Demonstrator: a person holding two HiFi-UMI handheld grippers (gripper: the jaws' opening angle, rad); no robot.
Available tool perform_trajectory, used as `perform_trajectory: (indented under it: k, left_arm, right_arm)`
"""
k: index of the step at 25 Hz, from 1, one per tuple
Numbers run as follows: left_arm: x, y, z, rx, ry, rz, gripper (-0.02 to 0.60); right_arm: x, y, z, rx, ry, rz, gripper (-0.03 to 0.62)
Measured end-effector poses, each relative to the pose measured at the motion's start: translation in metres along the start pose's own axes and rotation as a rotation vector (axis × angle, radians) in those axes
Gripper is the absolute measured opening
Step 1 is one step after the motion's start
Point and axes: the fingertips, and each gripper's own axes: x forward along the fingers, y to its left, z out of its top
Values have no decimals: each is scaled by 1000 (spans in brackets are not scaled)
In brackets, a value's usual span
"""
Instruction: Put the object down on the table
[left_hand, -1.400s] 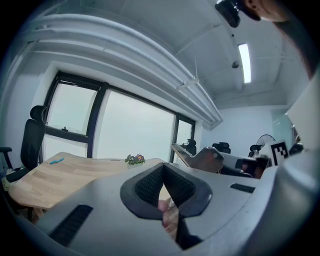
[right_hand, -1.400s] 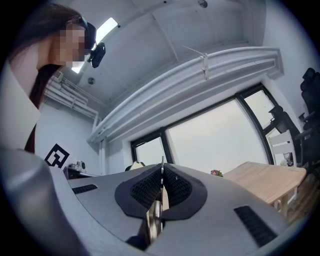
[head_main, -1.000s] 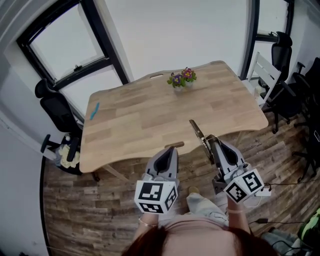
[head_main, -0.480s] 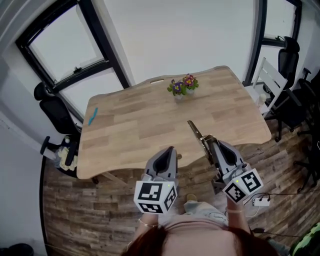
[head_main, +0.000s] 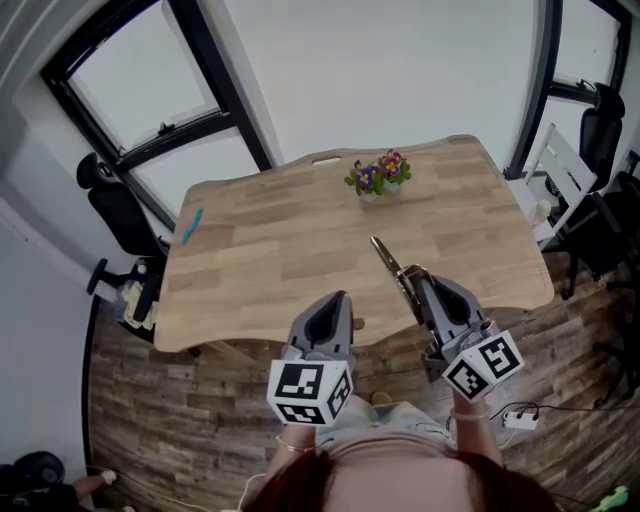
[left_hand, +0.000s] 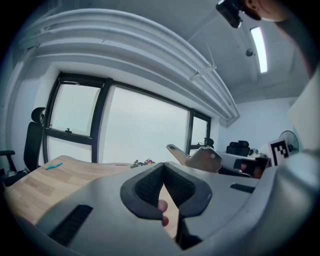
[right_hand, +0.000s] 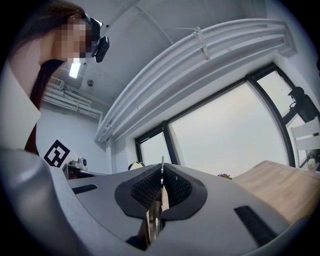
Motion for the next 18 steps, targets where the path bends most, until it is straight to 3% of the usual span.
perform_trajectory:
  k: [7, 18]
  left_arm:
    - [12, 12, 0, -12, 15, 25, 2]
    - [47, 48, 4, -16, 27, -15, 2]
  right_arm:
    - [24, -9, -12, 5, 33, 25, 3]
    - [69, -20, -32, -25, 81, 3, 3]
